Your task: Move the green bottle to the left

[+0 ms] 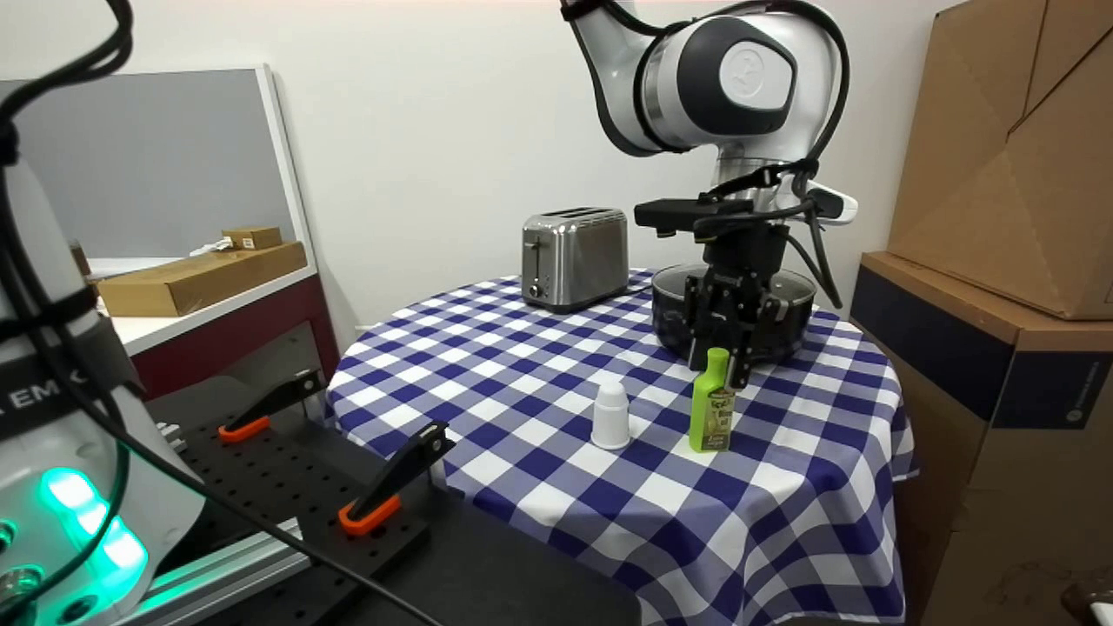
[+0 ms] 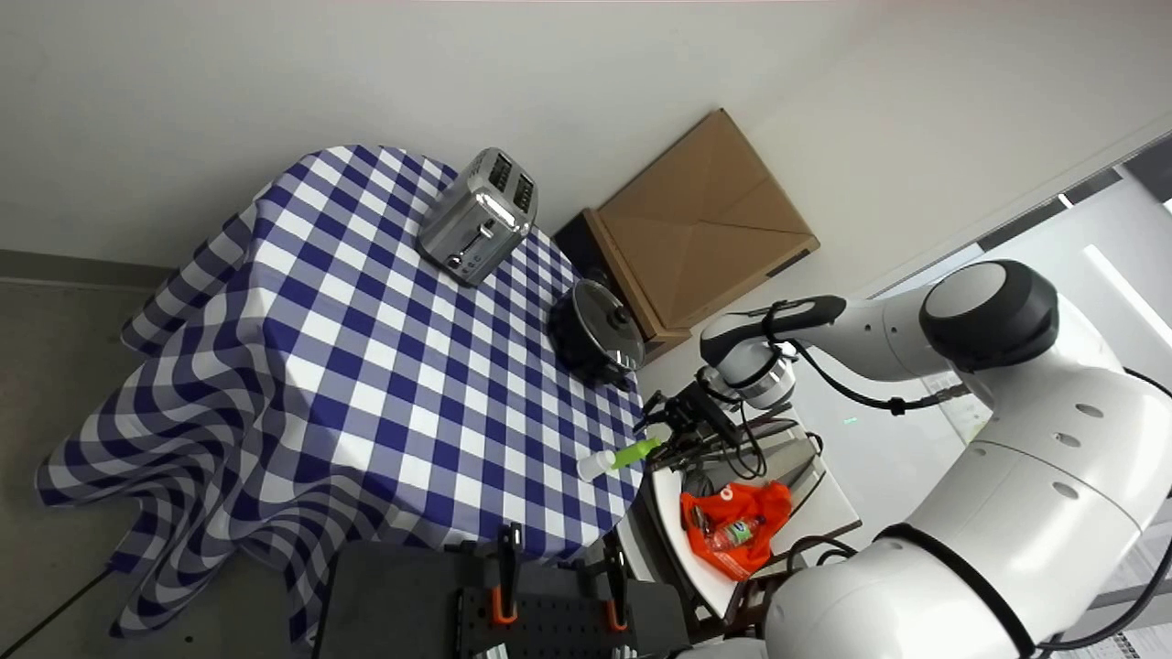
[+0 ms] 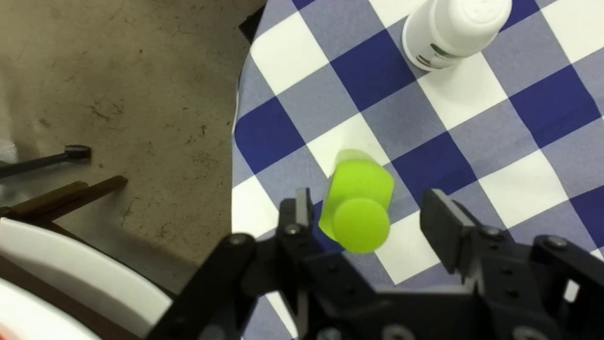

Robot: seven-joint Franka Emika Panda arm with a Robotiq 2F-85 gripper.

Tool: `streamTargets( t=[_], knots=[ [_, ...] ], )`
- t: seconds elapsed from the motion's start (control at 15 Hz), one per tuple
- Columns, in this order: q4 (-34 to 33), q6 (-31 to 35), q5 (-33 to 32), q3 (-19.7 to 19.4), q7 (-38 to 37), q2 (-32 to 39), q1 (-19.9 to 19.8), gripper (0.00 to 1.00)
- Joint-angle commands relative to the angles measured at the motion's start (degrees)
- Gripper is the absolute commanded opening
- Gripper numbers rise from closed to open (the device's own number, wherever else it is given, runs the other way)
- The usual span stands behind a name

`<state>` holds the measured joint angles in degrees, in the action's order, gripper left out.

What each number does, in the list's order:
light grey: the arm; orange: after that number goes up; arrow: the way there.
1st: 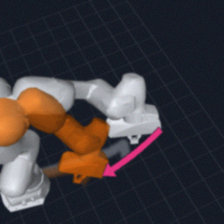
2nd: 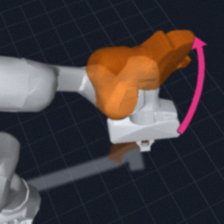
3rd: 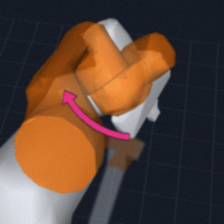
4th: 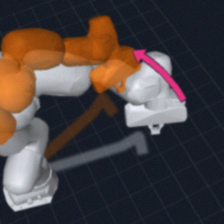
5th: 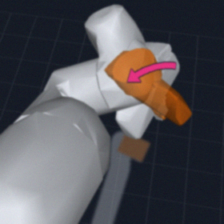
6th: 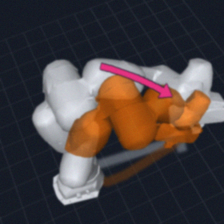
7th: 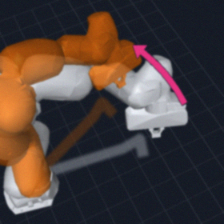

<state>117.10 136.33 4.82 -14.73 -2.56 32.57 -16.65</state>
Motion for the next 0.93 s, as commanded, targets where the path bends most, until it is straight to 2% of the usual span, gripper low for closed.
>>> streamTargets(
  t=[0.0, 0.2, 0.27, 0.47, 0.87],
  knots=[
    [-1.66, -0.34, -1.43, 0.01, -1.65, 1.66, 0.60, 0.32],
    [-1.27, -1.14, -1.10, 0.45, -1.52, 0.79, 0.78, 0.08],
    [-1.09, -1.62, -0.91, 0.64, -1.45, -0.06, 0.88, 0.05],
    [-0.65, -6.01, 0.04, 1.90, -1.06, -4.98, 1.34, 0.08],
    [-5.39, -26.46, 4.26, 8.50, 4.56, -16.06, 4.08, 0.08]
  ],
)
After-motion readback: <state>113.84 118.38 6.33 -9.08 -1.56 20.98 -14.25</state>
